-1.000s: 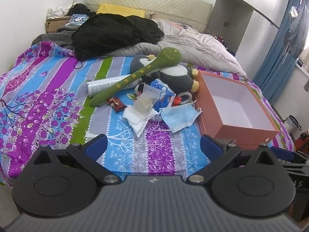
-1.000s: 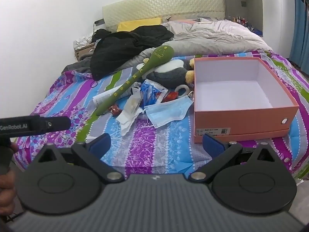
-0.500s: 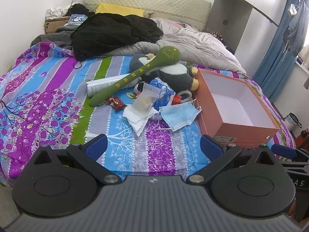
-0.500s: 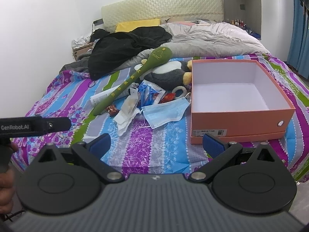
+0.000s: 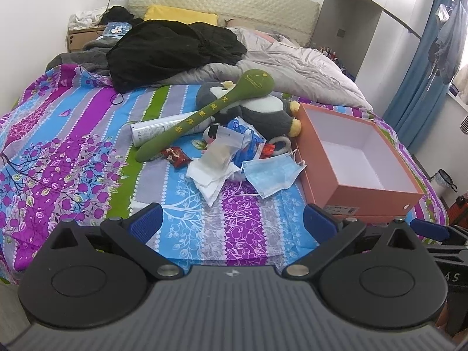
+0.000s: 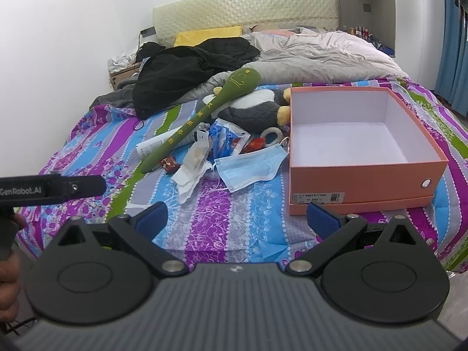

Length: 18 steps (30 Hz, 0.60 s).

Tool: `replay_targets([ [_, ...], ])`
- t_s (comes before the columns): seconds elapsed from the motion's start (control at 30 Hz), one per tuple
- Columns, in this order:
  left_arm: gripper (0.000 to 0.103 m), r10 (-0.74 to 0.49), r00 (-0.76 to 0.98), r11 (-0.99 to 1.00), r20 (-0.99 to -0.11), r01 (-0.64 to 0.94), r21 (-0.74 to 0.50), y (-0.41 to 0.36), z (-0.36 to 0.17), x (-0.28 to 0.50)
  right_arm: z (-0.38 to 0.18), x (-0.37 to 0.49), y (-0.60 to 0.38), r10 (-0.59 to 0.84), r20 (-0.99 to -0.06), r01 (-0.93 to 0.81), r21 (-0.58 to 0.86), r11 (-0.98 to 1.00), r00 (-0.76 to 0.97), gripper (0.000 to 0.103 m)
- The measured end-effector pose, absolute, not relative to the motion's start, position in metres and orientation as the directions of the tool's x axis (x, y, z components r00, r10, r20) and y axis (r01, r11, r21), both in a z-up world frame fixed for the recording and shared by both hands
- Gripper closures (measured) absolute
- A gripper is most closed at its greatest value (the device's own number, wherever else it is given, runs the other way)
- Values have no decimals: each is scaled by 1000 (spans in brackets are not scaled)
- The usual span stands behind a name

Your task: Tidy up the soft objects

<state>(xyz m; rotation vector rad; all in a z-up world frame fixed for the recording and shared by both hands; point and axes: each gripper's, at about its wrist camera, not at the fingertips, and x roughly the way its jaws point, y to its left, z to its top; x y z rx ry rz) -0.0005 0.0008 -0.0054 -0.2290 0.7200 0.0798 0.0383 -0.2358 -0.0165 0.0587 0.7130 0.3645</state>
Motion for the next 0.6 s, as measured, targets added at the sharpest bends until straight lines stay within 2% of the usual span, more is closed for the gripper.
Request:
replay_targets([
  [0.6,0,-4,744,972,-668,-155,-178,1,-8,0,-23,39,-237,352,-633,-302,191,934,690,0],
])
